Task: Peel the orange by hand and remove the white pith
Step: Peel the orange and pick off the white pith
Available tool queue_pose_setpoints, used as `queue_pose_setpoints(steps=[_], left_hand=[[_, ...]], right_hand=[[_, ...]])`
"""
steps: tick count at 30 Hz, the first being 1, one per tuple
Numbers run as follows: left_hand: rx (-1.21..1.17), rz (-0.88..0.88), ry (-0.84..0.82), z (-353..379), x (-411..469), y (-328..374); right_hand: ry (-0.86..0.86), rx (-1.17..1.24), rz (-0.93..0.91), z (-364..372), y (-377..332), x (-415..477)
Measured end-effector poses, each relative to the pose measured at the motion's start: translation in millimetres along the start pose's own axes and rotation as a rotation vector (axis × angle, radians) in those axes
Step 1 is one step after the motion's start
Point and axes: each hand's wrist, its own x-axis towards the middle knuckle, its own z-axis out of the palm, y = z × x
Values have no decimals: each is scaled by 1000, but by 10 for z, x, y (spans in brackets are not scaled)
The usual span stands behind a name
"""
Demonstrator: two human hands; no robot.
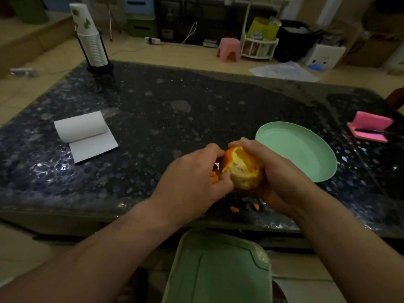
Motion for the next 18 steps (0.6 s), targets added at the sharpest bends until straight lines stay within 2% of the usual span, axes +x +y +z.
queue_pose_setpoints(steps=[6, 18], left_hand=[[-105, -72, -130, 55, 1, 9], [-152, -51, -71, 64, 10, -25]], right_hand=[[-5, -213, -22, -82, 43, 49], [21, -103, -35, 11, 97, 96]])
